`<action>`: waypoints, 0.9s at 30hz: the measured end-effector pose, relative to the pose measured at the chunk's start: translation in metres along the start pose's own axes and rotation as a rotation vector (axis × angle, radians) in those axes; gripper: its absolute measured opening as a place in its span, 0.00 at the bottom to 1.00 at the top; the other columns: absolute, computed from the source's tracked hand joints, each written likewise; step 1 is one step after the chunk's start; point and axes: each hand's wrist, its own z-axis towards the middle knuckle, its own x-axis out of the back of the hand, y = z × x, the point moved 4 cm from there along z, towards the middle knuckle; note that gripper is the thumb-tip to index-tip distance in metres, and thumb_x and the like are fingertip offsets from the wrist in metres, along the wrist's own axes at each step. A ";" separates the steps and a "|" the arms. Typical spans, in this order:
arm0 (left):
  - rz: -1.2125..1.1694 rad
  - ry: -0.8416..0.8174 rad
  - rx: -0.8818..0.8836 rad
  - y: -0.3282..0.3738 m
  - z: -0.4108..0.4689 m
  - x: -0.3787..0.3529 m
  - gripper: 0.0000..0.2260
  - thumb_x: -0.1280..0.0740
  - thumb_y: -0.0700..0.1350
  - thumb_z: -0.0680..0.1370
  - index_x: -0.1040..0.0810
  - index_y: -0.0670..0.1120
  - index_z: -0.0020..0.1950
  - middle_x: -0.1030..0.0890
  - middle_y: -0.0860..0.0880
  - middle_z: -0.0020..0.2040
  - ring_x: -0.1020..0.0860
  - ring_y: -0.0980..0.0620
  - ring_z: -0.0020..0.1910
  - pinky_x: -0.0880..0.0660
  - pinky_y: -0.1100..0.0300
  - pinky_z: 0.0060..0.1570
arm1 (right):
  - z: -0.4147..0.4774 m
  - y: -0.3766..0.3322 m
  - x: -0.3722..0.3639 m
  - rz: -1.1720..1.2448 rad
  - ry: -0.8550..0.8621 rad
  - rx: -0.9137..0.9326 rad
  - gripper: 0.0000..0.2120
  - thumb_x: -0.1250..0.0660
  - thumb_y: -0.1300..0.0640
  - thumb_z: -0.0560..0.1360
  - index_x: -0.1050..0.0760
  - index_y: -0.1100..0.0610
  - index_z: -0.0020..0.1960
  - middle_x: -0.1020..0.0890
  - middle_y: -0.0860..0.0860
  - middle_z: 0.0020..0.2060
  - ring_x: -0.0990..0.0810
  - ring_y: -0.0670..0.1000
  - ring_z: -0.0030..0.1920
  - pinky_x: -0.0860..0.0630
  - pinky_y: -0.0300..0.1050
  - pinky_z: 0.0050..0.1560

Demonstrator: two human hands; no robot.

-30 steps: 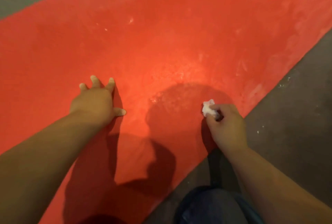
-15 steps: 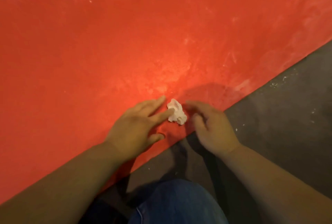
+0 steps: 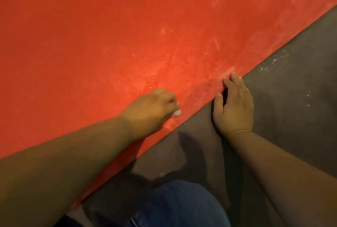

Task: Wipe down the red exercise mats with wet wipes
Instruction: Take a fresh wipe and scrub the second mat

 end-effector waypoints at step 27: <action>0.190 0.088 0.160 0.028 0.033 -0.022 0.14 0.46 0.48 0.82 0.24 0.51 0.61 0.26 0.51 0.59 0.31 0.50 0.59 0.30 0.54 0.58 | 0.002 -0.010 -0.006 -0.056 0.039 0.042 0.26 0.48 0.49 0.76 0.37 0.52 0.73 0.40 0.51 0.75 0.47 0.51 0.76 0.49 0.53 0.75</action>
